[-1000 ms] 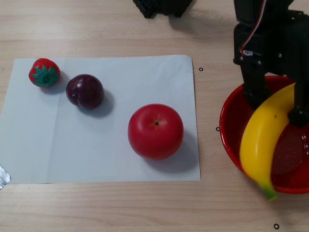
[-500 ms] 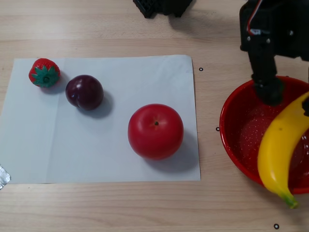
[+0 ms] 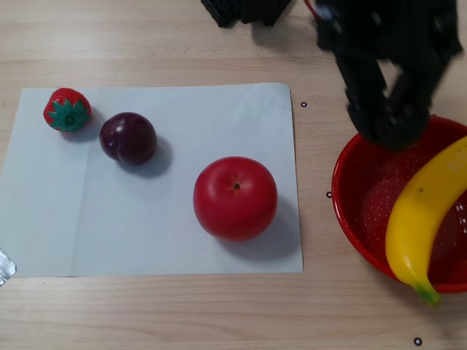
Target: Grasp the banana and put it in the red bowl.
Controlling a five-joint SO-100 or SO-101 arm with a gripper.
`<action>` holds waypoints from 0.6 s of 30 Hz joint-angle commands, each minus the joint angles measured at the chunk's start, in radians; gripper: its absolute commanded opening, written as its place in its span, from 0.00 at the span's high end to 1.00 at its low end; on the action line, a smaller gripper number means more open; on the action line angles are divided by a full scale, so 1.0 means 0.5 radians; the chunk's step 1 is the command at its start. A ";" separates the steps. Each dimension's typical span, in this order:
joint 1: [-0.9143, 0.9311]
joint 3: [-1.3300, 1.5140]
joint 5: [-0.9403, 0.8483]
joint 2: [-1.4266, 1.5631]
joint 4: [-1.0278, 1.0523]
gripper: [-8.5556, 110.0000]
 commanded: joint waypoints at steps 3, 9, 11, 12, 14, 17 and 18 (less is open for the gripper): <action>-0.129 0.071 -0.031 0.494 -0.028 0.93; -0.295 0.387 -0.034 0.841 0.009 0.93; -0.353 0.485 -0.046 0.939 0.034 0.93; -0.383 0.546 -0.049 0.991 0.034 0.93; -0.442 0.693 -0.049 1.101 0.009 0.93; -0.515 0.933 -0.049 1.261 -0.095 0.93; -0.537 1.022 -0.055 1.319 -0.153 0.93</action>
